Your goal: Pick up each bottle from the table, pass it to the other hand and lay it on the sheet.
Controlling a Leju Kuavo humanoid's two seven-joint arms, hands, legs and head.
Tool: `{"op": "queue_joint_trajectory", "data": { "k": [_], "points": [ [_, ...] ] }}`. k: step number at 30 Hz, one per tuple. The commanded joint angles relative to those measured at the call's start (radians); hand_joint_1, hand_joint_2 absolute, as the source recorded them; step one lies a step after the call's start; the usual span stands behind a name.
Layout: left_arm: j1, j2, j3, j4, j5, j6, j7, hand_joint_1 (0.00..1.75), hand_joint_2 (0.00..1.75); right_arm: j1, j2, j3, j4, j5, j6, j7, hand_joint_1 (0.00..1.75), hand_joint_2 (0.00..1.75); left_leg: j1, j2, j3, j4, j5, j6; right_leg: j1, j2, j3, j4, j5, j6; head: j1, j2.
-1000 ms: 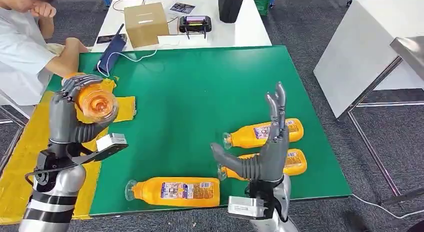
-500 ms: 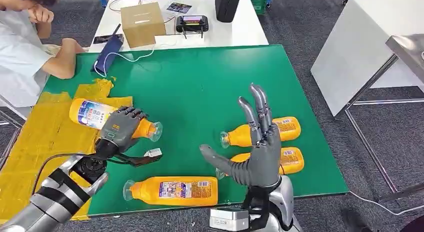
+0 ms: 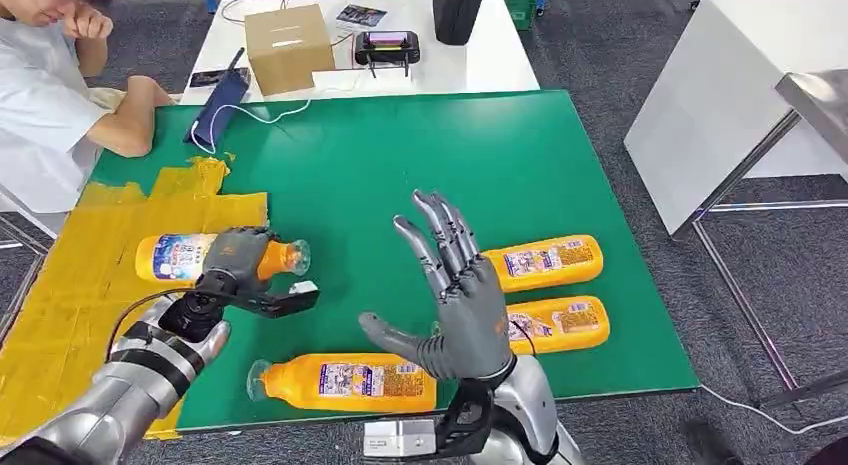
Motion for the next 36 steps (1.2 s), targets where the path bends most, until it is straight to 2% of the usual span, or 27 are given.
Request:
{"op": "queue_joint_trajectory", "data": {
  "k": [1,4,5,6,10,13,14,17,23,29,32,36],
  "points": [
    [-0.066,-0.079,0.106,0.106,-0.001,0.025,0.022,1.75,1.75,-0.048,-0.014,0.041,0.098,0.001,0.017,0.014,0.00,1.75,0.001,-0.004,0.003,0.000,-0.001,-0.001,0.000,0.004,0.004,-0.001,-0.001,-0.001,0.000,0.000],
    [-0.059,-0.081,0.122,0.101,0.006,0.036,0.031,1.75,1.75,-0.050,-0.016,0.042,0.103,0.004,0.025,0.017,0.00,1.75,0.002,-0.005,0.004,0.001,-0.002,-0.001,0.000,0.006,0.005,0.000,-0.002,-0.002,0.000,0.000],
    [-0.055,-0.084,0.132,0.093,-0.001,0.052,0.041,0.26,1.75,-0.052,-0.017,0.044,0.106,0.012,0.037,0.028,0.00,1.75,0.001,-0.003,0.002,0.000,-0.001,-0.001,0.000,0.004,0.003,-0.001,-0.001,-0.001,0.000,0.000],
    [-0.044,-0.087,0.157,0.075,-0.011,0.076,0.058,0.00,1.75,-0.056,-0.020,0.050,0.120,0.037,0.073,0.059,0.00,1.75,0.002,-0.004,0.004,0.000,-0.002,-0.001,0.000,0.006,0.005,0.000,-0.002,-0.002,0.000,0.000],
    [0.014,-0.079,0.231,-0.021,0.005,0.106,0.043,0.00,1.75,-0.098,-0.040,0.099,0.207,0.168,0.216,0.169,0.00,1.75,0.001,-0.002,0.004,0.000,-0.002,-0.001,0.000,0.007,0.004,-0.001,-0.001,-0.001,0.000,0.000],
    [0.039,-0.071,0.248,-0.062,0.008,0.111,0.037,0.00,1.75,-0.111,-0.036,0.114,0.245,0.177,0.231,0.181,0.00,1.75,0.001,0.000,0.005,-0.001,-0.002,-0.001,0.000,0.009,0.005,-0.001,-0.001,-0.001,0.000,0.000],
    [0.045,-0.072,0.255,-0.073,0.009,0.114,0.032,0.00,1.75,-0.115,-0.039,0.119,0.250,0.186,0.241,0.189,0.00,1.75,0.001,0.000,0.003,-0.001,-0.001,0.000,0.001,0.005,0.003,-0.001,0.000,-0.001,0.000,0.000],
    [0.080,-0.083,0.294,-0.136,0.038,0.146,0.003,0.00,1.75,-0.131,-0.045,0.158,0.290,0.206,0.312,0.215,0.00,1.75,0.001,-0.002,0.005,-0.001,-0.002,0.000,0.000,0.008,0.005,-0.001,-0.001,-0.001,0.000,0.000],
    [0.149,-0.106,0.354,-0.270,0.157,0.181,-0.090,0.00,1.75,-0.130,-0.042,0.205,0.360,0.177,0.324,0.207,0.00,1.75,0.001,-0.001,0.004,-0.001,-0.002,-0.001,0.000,0.006,0.004,-0.001,-0.001,-0.001,0.000,0.000],
    [0.156,-0.111,0.362,-0.282,0.183,0.187,-0.106,0.00,1.75,-0.129,-0.045,0.206,0.354,0.169,0.328,0.202,0.00,1.75,0.001,-0.002,0.004,0.000,-0.002,-0.001,0.000,0.006,0.004,-0.001,-0.001,-0.001,0.000,0.000],
    [0.196,-0.128,0.398,-0.357,0.328,0.215,-0.193,0.00,1.75,-0.126,-0.050,0.225,0.354,0.142,0.343,0.176,0.00,1.75,0.001,-0.002,0.003,0.000,-0.001,0.000,0.000,0.005,0.003,-0.001,-0.001,-0.001,0.000,0.000],
    [0.238,-0.146,0.430,-0.464,0.550,0.252,-0.341,0.00,1.75,-0.137,-0.051,0.268,0.400,-0.013,0.411,0.088,0.00,1.75,0.001,-0.002,0.002,0.000,-0.002,0.000,0.000,0.004,0.003,-0.001,-0.001,-0.001,0.000,0.000]
  ]
}}
